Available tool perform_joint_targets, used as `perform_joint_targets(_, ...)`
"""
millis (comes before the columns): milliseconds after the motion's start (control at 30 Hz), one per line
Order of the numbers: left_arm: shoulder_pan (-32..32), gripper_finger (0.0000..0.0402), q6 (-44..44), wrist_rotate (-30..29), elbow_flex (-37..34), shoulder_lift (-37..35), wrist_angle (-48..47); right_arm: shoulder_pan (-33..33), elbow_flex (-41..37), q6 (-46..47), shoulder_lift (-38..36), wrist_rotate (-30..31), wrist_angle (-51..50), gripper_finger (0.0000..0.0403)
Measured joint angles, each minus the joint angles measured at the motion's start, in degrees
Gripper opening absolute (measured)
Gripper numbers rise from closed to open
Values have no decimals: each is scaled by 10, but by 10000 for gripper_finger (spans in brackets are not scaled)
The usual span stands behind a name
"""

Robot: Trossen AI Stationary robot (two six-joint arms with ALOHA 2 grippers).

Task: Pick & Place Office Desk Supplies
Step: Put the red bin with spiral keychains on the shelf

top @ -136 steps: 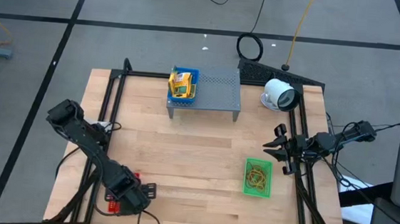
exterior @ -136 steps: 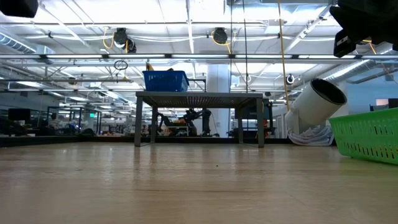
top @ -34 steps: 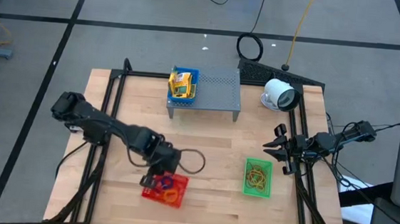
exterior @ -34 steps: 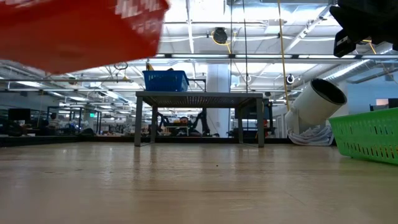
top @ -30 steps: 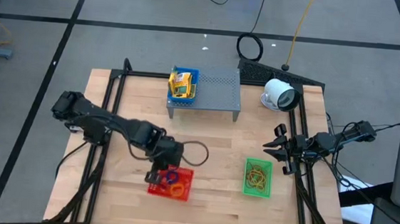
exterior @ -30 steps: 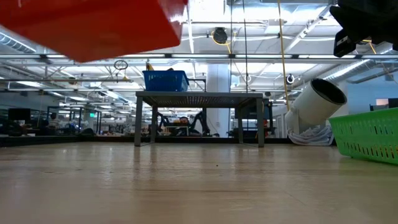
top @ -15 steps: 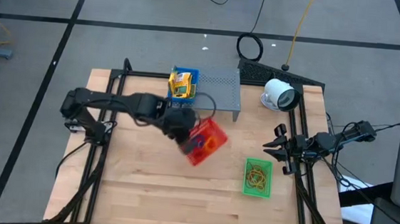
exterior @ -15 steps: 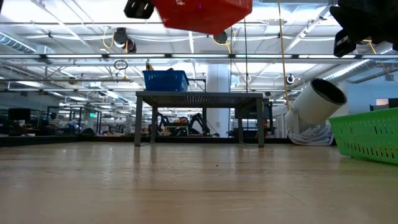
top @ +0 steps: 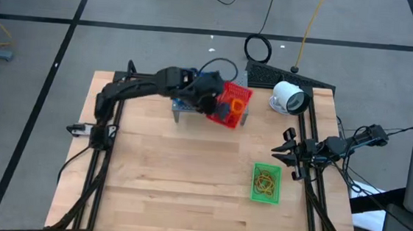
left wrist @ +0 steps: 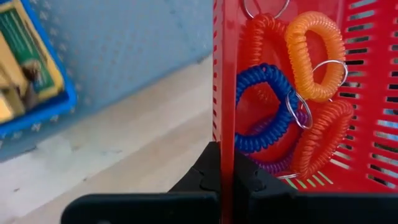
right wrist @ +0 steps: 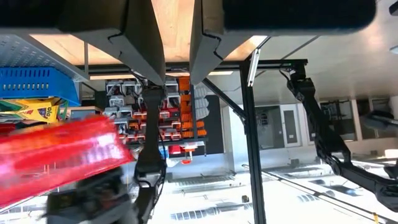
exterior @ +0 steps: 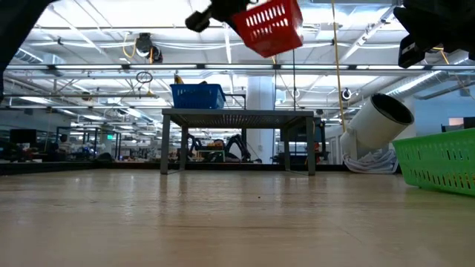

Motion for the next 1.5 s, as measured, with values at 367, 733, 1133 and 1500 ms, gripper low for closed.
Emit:
perform_joint_targets(367, 57, 0, -55, 17, 35, 60, 22, 0, 0, 0, 0, 0, 0, 64)
perform_joint_targets(733, 99, 0, -87, -2, 35, 88, -13, 0, 0, 0, 0, 0, 0, 64)
perform_joint_targets(1133, 116, 0, -99, -23, 35, 105, -25, 0, 0, 0, 0, 0, 0, 64)
perform_joint_targets(1500, 123, 0, -98, -30, 35, 105, -77, 0, 0, 0, 0, 0, 0, 64)
